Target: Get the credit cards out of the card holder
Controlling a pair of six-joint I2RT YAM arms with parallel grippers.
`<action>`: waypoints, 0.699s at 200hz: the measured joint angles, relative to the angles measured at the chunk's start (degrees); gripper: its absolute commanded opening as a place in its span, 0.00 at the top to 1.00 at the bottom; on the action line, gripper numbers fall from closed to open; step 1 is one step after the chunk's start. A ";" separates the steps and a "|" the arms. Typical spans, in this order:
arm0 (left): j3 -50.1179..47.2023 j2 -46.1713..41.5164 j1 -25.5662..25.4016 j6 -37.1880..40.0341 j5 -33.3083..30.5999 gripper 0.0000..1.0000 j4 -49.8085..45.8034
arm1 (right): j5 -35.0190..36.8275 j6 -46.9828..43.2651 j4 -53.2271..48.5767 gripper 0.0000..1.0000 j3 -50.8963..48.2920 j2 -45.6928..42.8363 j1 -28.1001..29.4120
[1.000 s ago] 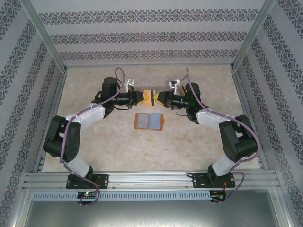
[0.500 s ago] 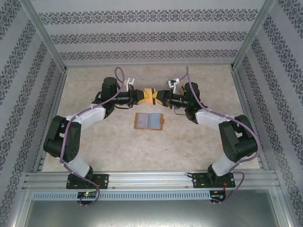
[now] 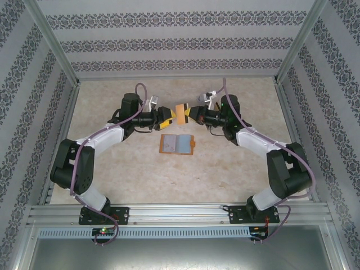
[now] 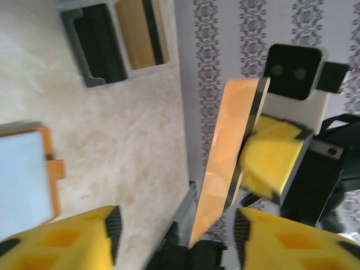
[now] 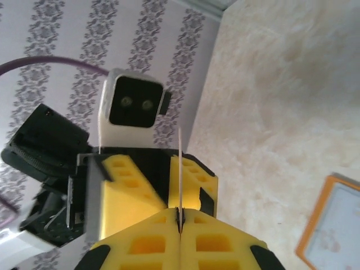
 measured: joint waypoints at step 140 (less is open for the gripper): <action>3.80 -8.68 9.66 21.57 -24.00 0.00 -32.35 | 29.51 -45.24 -51.36 1.00 26.49 6.21 -8.02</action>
